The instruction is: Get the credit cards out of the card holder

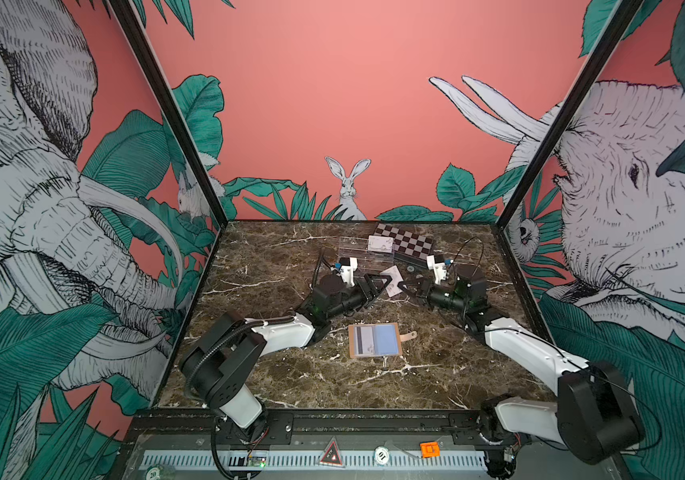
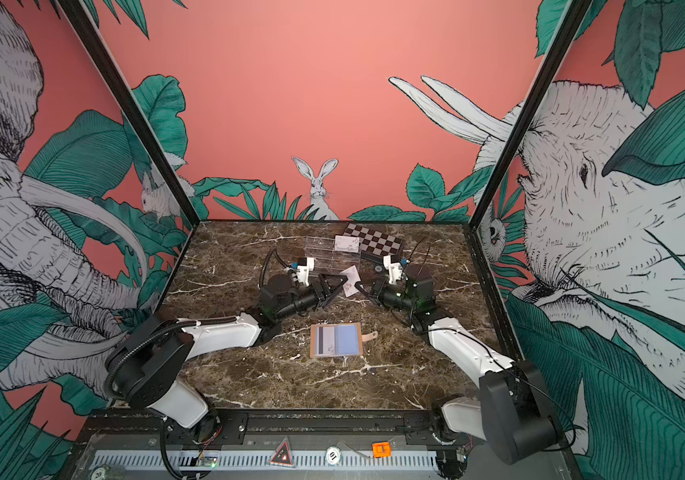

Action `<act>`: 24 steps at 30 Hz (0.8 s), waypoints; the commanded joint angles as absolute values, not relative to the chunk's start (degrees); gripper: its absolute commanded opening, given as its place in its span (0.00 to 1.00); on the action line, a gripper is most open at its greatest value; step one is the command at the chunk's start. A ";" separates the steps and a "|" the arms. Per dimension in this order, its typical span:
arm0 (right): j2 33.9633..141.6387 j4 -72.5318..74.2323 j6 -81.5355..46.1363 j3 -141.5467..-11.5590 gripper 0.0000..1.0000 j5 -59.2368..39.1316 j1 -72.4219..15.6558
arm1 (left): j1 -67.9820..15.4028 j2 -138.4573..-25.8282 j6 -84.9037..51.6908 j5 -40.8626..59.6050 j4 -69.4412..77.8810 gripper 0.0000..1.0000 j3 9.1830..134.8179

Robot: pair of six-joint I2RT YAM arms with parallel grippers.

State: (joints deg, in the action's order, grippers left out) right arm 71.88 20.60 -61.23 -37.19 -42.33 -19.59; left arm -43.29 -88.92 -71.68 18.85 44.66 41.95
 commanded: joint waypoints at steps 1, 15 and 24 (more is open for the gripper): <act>69.96 19.05 -57.60 -37.88 0.00 -43.02 -19.87 | -42.73 -82.21 -63.03 16.64 34.38 0.80 43.67; 69.71 8.34 -43.74 -41.54 0.00 -45.79 -19.85 | -41.57 -63.57 -42.51 4.77 8.65 0.99 44.66; 65.74 -4.04 -27.83 -44.46 0.00 -43.00 -19.81 | -41.49 -52.48 -28.20 -1.69 -2.50 0.99 45.70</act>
State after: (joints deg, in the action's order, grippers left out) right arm 67.90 -0.49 -35.20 -43.24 -43.88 -19.59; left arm -41.78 -55.53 -35.33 1.98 2.96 44.12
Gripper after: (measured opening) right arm 0.048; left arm 0.989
